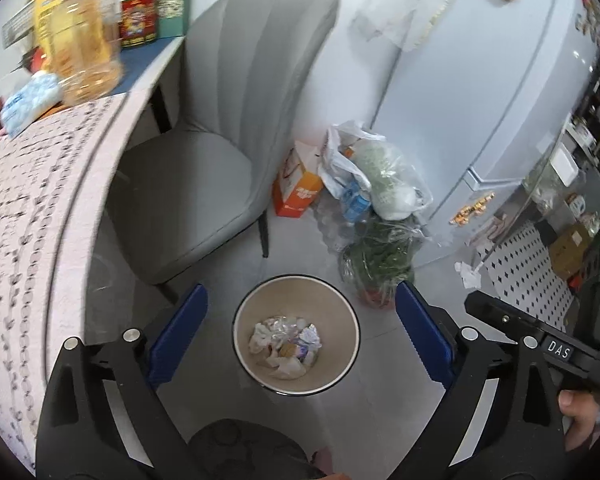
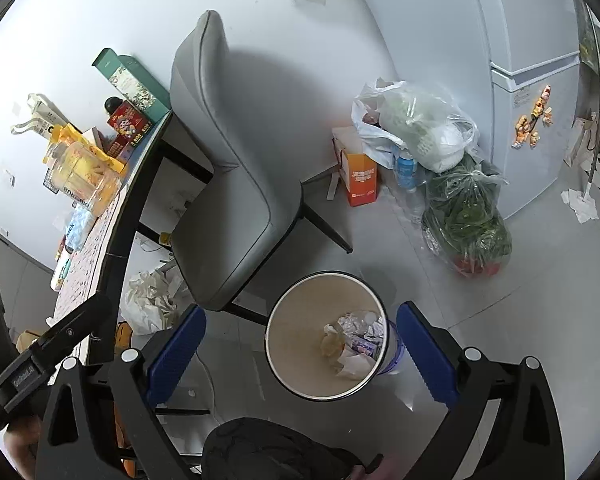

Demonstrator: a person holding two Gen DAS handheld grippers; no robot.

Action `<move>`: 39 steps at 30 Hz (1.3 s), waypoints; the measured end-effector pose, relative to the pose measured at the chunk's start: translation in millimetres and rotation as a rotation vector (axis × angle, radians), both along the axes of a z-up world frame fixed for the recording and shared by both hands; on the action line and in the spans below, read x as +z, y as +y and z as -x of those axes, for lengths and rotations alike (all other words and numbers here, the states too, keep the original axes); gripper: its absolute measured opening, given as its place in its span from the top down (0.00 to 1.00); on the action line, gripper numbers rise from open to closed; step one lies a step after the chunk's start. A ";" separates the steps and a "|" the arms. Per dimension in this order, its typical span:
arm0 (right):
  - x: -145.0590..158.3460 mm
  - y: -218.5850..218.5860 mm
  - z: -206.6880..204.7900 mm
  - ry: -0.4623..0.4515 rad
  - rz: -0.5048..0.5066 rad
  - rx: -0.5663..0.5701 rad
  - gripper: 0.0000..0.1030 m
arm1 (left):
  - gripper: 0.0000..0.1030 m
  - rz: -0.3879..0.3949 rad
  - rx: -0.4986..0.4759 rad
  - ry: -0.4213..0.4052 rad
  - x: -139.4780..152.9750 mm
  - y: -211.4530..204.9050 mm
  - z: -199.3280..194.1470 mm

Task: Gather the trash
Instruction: 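Move both empty tools back over the table toward the last trash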

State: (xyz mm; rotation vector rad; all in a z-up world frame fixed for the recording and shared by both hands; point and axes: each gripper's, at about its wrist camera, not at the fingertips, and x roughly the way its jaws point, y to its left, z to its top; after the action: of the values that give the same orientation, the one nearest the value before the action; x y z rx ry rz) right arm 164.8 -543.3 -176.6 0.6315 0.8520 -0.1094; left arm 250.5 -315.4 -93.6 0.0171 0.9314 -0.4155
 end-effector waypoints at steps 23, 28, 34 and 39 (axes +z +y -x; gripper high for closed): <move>59.2 133.2 -18.5 -0.084 0.066 0.240 0.08 | 0.06 0.077 0.296 -0.117 56.3 179.4 46.6; 67.4 161.3 -19.1 -0.093 0.078 0.286 0.08 | 0.06 0.100 0.365 -0.119 57.1 211.7 60.5; 76.4 192.1 -20.1 -0.104 0.089 0.345 0.08 | 0.06 0.116 0.434 -0.113 52.3 244.4 80.9; 79.3 220.5 -21.6 -0.102 0.108 0.396 0.08 | 0.06 0.131 0.485 -0.109 46.8 271.7 97.5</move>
State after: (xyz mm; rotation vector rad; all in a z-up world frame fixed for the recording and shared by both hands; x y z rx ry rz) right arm 186.5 -322.8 -97.3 0.3554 0.8510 0.2322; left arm 152.9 -43.6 -46.8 -0.2978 0.7680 -0.0232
